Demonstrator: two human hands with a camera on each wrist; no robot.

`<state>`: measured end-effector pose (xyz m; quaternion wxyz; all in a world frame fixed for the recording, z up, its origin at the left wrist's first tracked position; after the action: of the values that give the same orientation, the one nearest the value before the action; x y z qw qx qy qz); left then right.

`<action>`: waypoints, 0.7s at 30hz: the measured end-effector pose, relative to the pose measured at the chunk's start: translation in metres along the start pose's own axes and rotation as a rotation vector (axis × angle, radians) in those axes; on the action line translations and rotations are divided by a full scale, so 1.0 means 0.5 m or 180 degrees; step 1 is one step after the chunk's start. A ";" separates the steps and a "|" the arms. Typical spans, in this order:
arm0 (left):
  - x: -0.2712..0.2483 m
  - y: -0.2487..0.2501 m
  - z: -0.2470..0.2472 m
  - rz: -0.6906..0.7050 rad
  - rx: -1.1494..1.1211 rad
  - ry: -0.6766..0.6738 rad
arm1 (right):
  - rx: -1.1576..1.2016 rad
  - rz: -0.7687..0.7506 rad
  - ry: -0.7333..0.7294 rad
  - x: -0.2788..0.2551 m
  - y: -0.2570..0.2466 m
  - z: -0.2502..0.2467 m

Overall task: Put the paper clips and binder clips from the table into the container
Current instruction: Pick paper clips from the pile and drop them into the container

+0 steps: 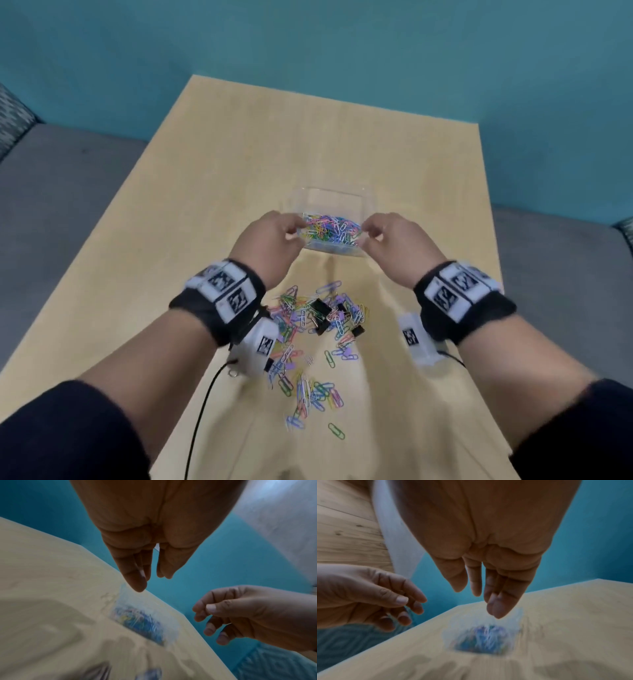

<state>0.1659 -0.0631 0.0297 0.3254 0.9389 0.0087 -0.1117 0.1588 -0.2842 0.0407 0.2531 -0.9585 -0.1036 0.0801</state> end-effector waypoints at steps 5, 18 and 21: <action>-0.256 -0.095 0.067 0.0686 0.0510 -0.0728 | -0.0350 -0.0584 -0.1375 -0.264 -0.019 0.124; -0.431 -0.155 0.214 0.0591 0.1459 -0.0492 | -0.0633 -0.0893 -0.0842 -0.386 -0.096 0.276; -0.419 -0.153 0.205 0.0257 0.1281 -0.0447 | -0.0336 -0.0092 -0.0777 -0.380 -0.091 0.280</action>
<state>-0.0659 -0.0536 -0.0499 0.1353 0.9744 -0.0742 -0.1632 -0.0609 -0.2254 -0.0376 0.1890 -0.9521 -0.1515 0.1869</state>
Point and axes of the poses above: each hand's wrist, its own x-axis towards the middle knuckle, its own z-axis out of the palm, y = z × x, the point moved 1 cm from there along x, towards the middle knuckle, and after that the axes turned 9 degrees about -z, right-handed, at the moved point
